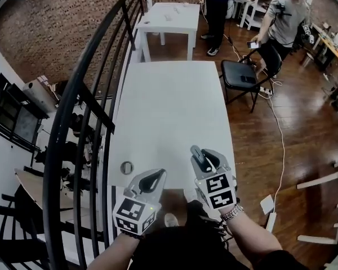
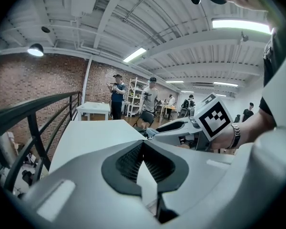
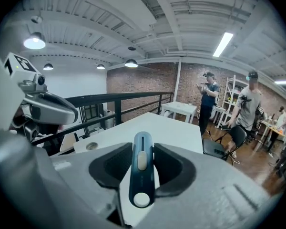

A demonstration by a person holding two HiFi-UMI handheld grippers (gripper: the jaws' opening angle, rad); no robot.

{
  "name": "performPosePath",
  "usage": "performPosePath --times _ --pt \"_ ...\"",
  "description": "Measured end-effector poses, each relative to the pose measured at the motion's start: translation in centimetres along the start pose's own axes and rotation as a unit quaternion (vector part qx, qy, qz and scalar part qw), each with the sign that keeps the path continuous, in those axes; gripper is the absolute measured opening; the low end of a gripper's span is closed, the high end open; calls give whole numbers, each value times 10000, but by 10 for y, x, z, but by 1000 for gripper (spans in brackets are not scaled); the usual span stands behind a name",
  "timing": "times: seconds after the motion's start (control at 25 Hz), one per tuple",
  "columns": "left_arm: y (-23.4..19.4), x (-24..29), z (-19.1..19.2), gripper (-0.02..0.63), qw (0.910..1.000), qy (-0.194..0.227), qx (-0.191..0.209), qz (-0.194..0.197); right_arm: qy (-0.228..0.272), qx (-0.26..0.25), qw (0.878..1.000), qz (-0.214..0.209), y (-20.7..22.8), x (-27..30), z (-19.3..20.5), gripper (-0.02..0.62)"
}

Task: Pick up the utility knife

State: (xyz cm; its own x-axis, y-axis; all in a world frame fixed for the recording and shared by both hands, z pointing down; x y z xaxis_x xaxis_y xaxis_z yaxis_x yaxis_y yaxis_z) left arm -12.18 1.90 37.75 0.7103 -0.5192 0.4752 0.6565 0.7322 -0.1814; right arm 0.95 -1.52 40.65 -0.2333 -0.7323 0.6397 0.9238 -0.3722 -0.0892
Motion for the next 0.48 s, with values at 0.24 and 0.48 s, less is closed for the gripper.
performPosePath --times 0.24,0.48 --pt "21 -23 -4 17 9996 225 99 152 296 183 9994 67 -19 -47 -3 133" --pt "30 -25 -10 17 9992 373 64 104 426 -54 9991 26 -25 -72 -3 132"
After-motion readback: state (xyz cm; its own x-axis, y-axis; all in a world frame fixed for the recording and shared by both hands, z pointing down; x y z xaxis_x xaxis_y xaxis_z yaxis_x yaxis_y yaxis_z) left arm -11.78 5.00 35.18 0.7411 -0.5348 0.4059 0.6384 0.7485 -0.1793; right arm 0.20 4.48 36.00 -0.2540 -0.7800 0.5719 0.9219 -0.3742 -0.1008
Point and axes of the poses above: the fingertips, and each gripper's own axes: x forward along the fingers, y to its right, z out of its underside, the point moved 3 cm from there along -x, backward along the fingers, and after that the axes turned 9 degrees about -y, right-handed, at the moved point
